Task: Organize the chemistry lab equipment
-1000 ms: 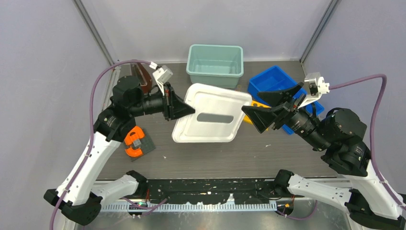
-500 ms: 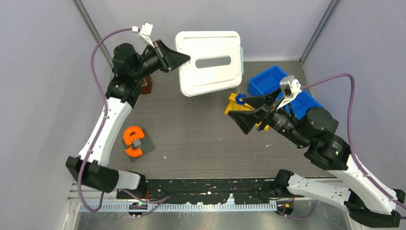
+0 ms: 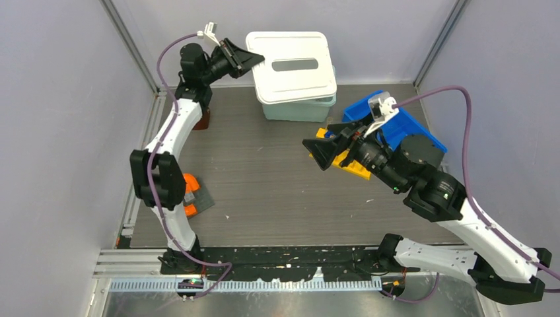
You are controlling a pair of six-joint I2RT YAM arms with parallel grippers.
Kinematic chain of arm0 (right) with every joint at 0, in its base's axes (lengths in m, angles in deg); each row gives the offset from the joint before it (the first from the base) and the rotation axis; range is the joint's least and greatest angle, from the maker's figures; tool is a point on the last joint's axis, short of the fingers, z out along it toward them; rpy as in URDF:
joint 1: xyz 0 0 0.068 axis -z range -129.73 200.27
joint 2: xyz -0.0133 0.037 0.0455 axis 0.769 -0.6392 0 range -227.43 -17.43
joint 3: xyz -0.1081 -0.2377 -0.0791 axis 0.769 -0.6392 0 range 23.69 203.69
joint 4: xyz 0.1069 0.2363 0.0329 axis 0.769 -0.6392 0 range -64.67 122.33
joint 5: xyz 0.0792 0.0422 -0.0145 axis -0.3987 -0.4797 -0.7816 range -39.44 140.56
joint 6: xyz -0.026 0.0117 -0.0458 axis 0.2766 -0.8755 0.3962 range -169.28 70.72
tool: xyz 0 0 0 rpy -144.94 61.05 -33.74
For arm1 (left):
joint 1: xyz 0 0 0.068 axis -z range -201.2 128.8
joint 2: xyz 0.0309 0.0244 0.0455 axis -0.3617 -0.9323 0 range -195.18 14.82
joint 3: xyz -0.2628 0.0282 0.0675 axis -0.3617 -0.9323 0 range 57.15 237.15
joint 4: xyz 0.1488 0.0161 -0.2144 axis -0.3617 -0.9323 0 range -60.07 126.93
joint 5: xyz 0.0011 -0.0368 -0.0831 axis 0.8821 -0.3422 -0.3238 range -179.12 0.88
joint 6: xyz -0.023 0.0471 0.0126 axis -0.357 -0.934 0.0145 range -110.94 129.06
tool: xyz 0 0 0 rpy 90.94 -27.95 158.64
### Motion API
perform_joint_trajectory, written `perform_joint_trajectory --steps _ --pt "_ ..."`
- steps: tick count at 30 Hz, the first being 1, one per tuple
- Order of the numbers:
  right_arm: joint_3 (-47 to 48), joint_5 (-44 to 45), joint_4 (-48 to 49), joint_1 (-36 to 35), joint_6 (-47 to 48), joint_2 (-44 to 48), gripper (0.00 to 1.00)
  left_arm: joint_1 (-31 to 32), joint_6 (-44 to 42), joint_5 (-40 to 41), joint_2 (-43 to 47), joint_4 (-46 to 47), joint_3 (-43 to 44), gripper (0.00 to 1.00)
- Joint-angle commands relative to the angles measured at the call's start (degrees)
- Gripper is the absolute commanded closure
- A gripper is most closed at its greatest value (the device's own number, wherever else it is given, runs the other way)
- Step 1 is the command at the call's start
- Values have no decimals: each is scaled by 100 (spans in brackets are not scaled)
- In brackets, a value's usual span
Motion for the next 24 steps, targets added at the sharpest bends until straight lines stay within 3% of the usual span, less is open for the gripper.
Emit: perform_joint_trajectory --steps 1,17,24 --pt "375 235 253 -5 153 -355 0 -57 361 -664 -648 757 851 100" --pt "862 377 228 -1 351 -1292 0 -163 892 -1014 -3312 350 3534 100" --pt "1015 446 221 3 488 -1566 0 -224 767 -1041 -3653 52 3594 100"
